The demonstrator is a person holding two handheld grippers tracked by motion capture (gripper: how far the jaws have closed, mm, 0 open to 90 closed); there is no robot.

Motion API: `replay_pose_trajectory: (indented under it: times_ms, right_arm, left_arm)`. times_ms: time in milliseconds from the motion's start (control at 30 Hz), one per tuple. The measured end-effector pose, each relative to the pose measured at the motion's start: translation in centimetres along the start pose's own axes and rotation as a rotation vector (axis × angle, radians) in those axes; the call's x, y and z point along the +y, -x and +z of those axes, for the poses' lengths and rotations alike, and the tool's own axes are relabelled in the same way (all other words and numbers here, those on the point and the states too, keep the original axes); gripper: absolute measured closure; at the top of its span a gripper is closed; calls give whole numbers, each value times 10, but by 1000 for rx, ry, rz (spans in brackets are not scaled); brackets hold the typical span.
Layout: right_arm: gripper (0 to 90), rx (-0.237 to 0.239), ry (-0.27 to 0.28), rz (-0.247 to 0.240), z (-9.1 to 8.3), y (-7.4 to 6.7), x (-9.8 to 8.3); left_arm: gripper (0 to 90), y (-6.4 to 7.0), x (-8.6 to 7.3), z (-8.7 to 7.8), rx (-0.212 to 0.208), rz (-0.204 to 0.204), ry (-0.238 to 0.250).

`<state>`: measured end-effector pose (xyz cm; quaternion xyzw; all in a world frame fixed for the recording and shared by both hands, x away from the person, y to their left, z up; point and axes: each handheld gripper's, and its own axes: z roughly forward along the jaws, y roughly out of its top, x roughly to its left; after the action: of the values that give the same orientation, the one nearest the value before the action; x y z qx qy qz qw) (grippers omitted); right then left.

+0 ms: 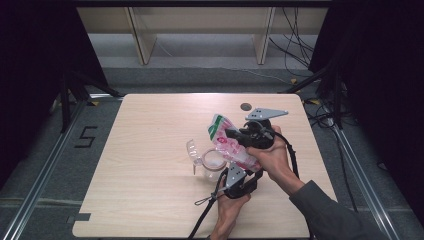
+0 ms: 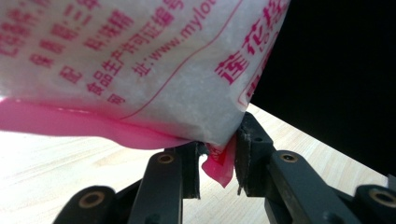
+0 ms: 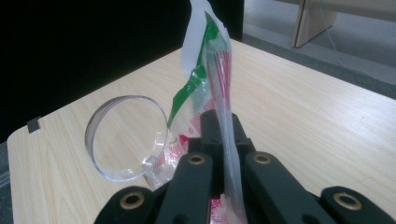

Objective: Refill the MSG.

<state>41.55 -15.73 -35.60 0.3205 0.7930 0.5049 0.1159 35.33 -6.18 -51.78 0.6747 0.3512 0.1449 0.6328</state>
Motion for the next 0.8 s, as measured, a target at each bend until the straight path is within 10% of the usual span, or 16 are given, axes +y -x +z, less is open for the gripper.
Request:
replay_pose_trajectory:
  times_ms: [800]
  right_arm:
    - [900,-15,-73,-37,18,-6,2]
  left_arm:
    - [735,-3,0,-1,-33,-27,-13]
